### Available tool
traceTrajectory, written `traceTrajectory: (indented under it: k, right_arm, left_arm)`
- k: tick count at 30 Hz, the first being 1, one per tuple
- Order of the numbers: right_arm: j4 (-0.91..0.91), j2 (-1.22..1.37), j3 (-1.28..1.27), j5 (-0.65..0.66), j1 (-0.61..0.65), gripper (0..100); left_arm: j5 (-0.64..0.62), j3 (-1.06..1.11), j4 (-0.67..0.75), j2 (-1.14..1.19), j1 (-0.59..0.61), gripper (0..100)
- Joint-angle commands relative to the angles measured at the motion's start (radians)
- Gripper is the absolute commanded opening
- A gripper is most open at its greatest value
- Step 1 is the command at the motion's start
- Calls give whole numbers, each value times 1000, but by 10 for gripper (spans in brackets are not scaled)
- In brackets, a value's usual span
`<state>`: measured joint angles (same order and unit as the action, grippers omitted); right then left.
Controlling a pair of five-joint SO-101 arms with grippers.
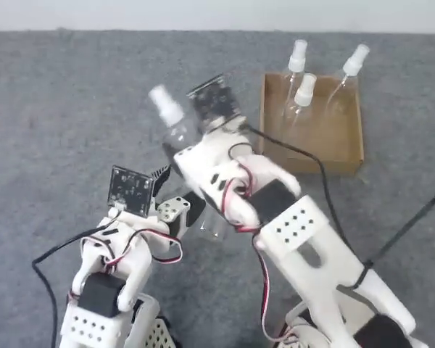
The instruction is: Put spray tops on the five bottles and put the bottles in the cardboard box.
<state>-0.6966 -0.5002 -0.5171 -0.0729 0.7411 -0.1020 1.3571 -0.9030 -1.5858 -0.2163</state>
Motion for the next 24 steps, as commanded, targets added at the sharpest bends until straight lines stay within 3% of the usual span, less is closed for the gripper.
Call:
traceTrajectory:
  k: [1, 15, 24]
  right_arm:
    - [-64, -94, 74, -5, 19, 6]
    - [-263, -219, 74, 81, 16, 6]
    - [-285, -219, 72, 81, 16, 6]
  left_arm:
    - [-21, -2, 31, -32, -6, 265]
    - [-15, -2, 31, -34, -5, 265]
    - [-17, 4, 66, -31, 77, 265]
